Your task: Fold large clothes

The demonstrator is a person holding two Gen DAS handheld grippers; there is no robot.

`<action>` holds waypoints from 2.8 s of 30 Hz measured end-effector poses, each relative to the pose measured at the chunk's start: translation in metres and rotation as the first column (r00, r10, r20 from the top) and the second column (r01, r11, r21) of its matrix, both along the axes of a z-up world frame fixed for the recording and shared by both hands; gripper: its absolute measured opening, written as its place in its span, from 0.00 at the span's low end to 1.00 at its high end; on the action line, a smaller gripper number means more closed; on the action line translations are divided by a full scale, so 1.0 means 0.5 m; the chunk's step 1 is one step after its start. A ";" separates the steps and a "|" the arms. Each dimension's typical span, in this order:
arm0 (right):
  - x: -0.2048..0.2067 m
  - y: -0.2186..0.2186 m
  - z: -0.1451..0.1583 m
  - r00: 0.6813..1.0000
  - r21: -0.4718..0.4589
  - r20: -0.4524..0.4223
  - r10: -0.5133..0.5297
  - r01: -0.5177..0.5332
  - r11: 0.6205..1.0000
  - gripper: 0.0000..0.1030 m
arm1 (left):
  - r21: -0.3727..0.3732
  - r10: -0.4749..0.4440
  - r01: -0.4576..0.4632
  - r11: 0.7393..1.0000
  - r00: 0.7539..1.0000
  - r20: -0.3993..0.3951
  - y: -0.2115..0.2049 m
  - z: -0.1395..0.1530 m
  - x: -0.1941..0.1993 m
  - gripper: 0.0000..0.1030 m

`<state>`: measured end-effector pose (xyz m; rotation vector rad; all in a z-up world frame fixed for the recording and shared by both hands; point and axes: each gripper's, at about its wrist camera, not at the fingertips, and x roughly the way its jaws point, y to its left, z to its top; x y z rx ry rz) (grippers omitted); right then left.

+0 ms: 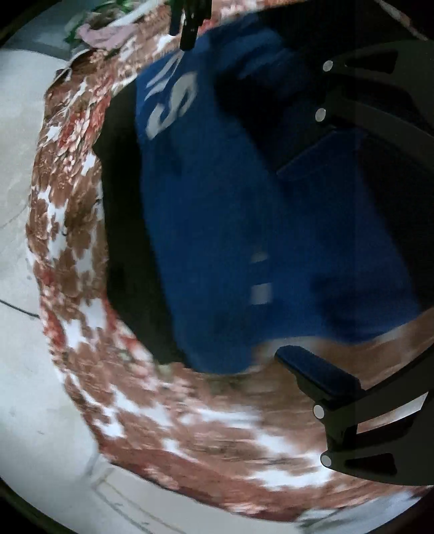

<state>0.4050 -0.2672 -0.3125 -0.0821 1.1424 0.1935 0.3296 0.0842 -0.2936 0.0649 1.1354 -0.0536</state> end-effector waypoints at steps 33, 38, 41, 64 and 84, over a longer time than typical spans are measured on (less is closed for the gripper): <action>-0.535 -0.195 -0.096 0.865 -0.103 -0.475 -0.158 0.124 0.987 0.95 | -0.285 0.213 -0.412 0.866 0.817 -0.535 0.073 -0.150 -0.509 0.95; -0.535 -0.192 -0.114 0.851 -0.095 -0.500 -0.163 0.133 0.987 0.95 | -0.367 0.185 -0.453 0.812 0.797 -0.575 0.050 -0.182 -0.509 0.95; -0.536 -0.191 -0.120 0.846 -0.096 -0.509 -0.160 0.129 0.987 0.95 | -0.387 0.239 -0.540 0.747 0.762 -0.602 0.074 -0.197 -0.513 0.95; -0.563 -0.206 -0.154 0.773 0.085 -0.626 -0.101 0.197 0.977 0.82 | -0.422 0.098 -0.402 0.812 0.809 -0.580 -0.054 -0.173 -0.470 0.87; -0.531 -0.212 -0.175 0.741 0.152 -0.672 -0.024 0.169 0.974 0.34 | -0.526 0.060 -0.422 0.738 0.819 -0.571 -0.045 -0.173 -0.457 0.33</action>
